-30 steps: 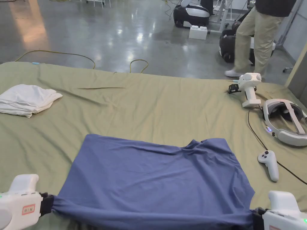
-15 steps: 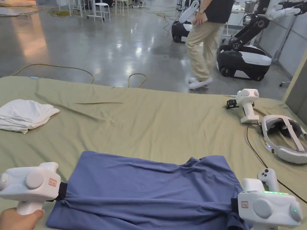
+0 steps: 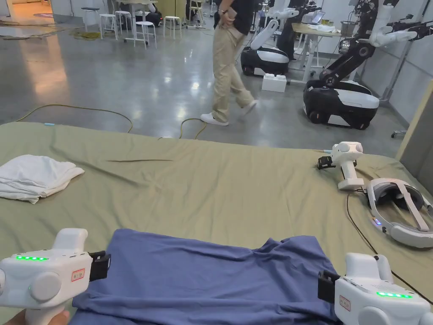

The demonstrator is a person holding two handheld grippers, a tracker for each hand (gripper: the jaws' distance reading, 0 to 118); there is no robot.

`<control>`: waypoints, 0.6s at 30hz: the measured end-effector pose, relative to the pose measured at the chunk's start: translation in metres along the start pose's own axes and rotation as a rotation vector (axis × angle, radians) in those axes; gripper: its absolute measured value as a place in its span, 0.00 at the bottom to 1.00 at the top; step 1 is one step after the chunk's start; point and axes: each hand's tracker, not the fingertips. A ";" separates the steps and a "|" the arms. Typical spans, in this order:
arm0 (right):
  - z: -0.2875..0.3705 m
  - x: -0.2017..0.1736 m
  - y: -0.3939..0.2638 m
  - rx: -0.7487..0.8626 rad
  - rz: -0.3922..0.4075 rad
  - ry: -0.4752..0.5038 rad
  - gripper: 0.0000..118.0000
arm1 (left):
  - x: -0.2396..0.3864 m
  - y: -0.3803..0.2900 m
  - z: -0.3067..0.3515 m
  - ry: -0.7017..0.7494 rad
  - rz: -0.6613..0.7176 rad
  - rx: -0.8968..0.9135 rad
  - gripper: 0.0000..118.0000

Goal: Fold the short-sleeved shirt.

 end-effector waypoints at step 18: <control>0.107 -0.074 0.019 0.574 0.011 -0.041 0.00 | 0.060 0.000 0.122 0.032 -0.038 0.517 0.00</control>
